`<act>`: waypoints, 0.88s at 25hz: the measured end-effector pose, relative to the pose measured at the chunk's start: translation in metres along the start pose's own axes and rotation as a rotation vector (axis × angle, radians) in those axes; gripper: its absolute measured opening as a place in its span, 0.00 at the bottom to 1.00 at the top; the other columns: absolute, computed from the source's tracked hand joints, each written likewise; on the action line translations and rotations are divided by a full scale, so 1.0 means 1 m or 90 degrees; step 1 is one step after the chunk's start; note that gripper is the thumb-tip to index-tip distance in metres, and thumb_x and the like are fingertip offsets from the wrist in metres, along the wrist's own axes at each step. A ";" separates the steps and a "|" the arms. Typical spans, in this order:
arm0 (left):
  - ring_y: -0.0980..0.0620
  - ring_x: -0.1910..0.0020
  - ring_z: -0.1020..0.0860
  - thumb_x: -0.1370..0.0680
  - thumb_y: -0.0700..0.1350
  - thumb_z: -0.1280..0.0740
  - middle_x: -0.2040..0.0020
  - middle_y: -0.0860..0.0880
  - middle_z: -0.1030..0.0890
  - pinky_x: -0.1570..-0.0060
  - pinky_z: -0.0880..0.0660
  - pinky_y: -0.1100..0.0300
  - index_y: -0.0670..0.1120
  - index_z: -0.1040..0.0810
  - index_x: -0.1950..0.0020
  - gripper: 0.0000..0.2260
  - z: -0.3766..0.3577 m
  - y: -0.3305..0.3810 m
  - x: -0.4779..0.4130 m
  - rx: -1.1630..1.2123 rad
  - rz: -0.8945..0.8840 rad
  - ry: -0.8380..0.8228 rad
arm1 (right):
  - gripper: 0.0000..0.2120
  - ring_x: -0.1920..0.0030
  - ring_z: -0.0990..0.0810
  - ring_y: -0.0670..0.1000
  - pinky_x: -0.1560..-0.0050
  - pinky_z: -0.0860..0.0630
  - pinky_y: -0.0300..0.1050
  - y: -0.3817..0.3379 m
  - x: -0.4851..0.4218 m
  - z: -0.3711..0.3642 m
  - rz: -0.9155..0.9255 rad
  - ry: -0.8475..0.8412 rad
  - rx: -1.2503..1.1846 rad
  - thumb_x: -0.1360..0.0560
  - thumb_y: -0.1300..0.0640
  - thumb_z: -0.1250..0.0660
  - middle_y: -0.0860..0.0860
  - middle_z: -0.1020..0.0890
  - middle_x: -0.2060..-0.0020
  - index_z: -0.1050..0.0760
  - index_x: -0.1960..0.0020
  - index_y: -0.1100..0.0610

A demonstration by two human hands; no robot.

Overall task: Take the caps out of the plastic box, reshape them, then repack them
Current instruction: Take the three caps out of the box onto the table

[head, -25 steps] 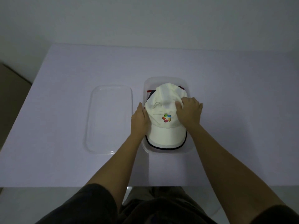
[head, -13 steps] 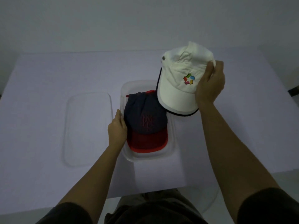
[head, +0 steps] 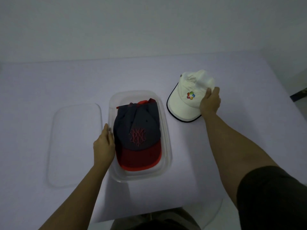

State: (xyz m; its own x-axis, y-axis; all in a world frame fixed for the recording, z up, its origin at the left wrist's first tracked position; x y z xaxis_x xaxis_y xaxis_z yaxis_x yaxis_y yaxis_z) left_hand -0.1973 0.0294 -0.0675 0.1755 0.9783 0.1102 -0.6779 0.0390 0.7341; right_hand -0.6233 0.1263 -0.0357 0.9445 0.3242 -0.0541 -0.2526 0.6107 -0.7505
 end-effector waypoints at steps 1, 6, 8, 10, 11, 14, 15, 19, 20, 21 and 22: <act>0.39 0.45 0.21 0.18 0.41 0.47 0.42 0.36 0.21 0.46 0.30 0.57 0.40 0.38 0.27 0.19 0.000 0.000 0.000 -0.002 0.000 0.001 | 0.15 0.46 0.24 0.62 0.56 0.33 0.46 0.004 -0.002 -0.008 -0.009 -0.048 -0.029 0.18 0.53 0.49 0.63 0.22 0.48 0.34 0.41 0.64; 0.39 0.46 0.21 0.18 0.42 0.47 0.43 0.37 0.20 0.46 0.29 0.57 0.40 0.38 0.27 0.19 0.000 -0.001 -0.001 -0.003 0.007 0.005 | 0.36 0.25 0.45 0.58 0.28 0.49 0.59 -0.003 -0.001 -0.037 -0.007 -0.188 0.127 0.22 0.44 0.42 0.59 0.45 0.25 0.53 0.24 0.62; 0.39 0.47 0.21 0.18 0.42 0.47 0.44 0.36 0.20 0.47 0.30 0.58 0.40 0.37 0.27 0.19 0.000 -0.002 -0.001 0.000 0.014 0.008 | 0.37 0.26 0.43 0.60 0.28 0.46 0.58 -0.033 0.014 -0.042 0.100 -0.174 0.128 0.25 0.42 0.41 0.62 0.42 0.26 0.47 0.26 0.64; 0.39 0.47 0.20 0.18 0.41 0.47 0.45 0.36 0.20 0.48 0.30 0.59 0.40 0.37 0.28 0.19 0.001 -0.001 0.000 0.000 0.011 0.011 | 0.33 0.36 0.29 0.62 0.34 0.35 0.58 -0.073 0.053 -0.055 0.284 -0.240 0.062 0.27 0.39 0.44 0.63 0.26 0.38 0.29 0.36 0.64; 0.38 0.48 0.20 0.18 0.41 0.46 0.45 0.36 0.20 0.49 0.30 0.59 0.40 0.37 0.28 0.18 0.001 0.000 0.000 -0.003 0.008 0.013 | 0.32 0.41 0.26 0.61 0.37 0.33 0.57 -0.087 0.078 -0.065 0.360 -0.294 0.066 0.28 0.37 0.46 0.61 0.22 0.44 0.23 0.42 0.63; 0.39 0.48 0.20 0.18 0.41 0.47 0.45 0.36 0.20 0.49 0.30 0.59 0.39 0.37 0.28 0.19 0.003 0.000 -0.001 -0.004 0.012 0.012 | 0.32 0.30 0.36 0.57 0.30 0.49 0.64 -0.089 0.141 -0.096 0.444 -0.433 0.277 0.28 0.31 0.49 0.53 0.27 0.34 0.21 0.43 0.53; 0.39 0.47 0.20 0.18 0.41 0.46 0.45 0.36 0.20 0.49 0.30 0.59 0.39 0.37 0.28 0.19 0.003 0.000 -0.001 -0.002 0.014 0.013 | 0.31 0.26 0.45 0.57 0.29 0.57 0.66 -0.081 0.153 -0.102 0.425 -0.449 0.341 0.27 0.31 0.48 0.52 0.34 0.29 0.23 0.40 0.52; 0.39 0.48 0.20 0.18 0.41 0.46 0.45 0.36 0.20 0.49 0.30 0.60 0.39 0.37 0.28 0.19 0.002 0.001 0.000 -0.004 0.007 0.015 | 0.22 0.24 0.54 0.58 0.31 0.64 0.69 -0.077 0.170 -0.104 0.328 -0.465 0.321 0.24 0.39 0.43 0.51 0.37 0.27 0.26 0.38 0.51; 0.40 0.47 0.20 0.18 0.41 0.46 0.45 0.36 0.20 0.49 0.30 0.60 0.39 0.37 0.28 0.19 0.003 0.001 0.000 -0.005 0.007 0.016 | 0.19 0.25 0.49 0.58 0.31 0.62 0.68 -0.084 0.172 -0.100 0.315 -0.462 0.275 0.24 0.42 0.42 0.51 0.33 0.30 0.27 0.40 0.52; 0.40 0.47 0.20 0.18 0.41 0.47 0.45 0.37 0.20 0.48 0.30 0.60 0.40 0.37 0.28 0.19 0.003 0.000 0.000 -0.007 0.010 0.017 | 0.16 0.28 0.41 0.58 0.29 0.58 0.68 -0.092 0.176 -0.097 0.310 -0.468 0.209 0.23 0.44 0.41 0.51 0.28 0.36 0.29 0.42 0.53; 0.40 0.47 0.20 0.18 0.42 0.47 0.45 0.37 0.20 0.48 0.29 0.59 0.40 0.37 0.28 0.18 0.003 0.000 0.000 -0.008 0.012 0.017 | 0.13 0.34 0.32 0.58 0.29 0.49 0.67 -0.098 0.181 -0.092 0.301 -0.492 0.126 0.22 0.47 0.41 0.52 0.24 0.42 0.30 0.43 0.54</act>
State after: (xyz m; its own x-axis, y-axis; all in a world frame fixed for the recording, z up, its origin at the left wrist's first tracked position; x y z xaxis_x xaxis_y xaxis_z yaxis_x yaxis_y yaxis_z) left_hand -0.1950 0.0284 -0.0656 0.1429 0.9840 0.1061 -0.6898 0.0221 0.7237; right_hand -0.4083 0.0583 -0.0328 0.3497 0.9192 0.1812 -0.6750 0.3813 -0.6317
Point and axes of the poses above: each hand's wrist, its own x-axis away from the middle knuckle, its own z-axis out of the back of the hand, y = z × x, the point moved 8 cm from there along -x, towards the middle knuckle
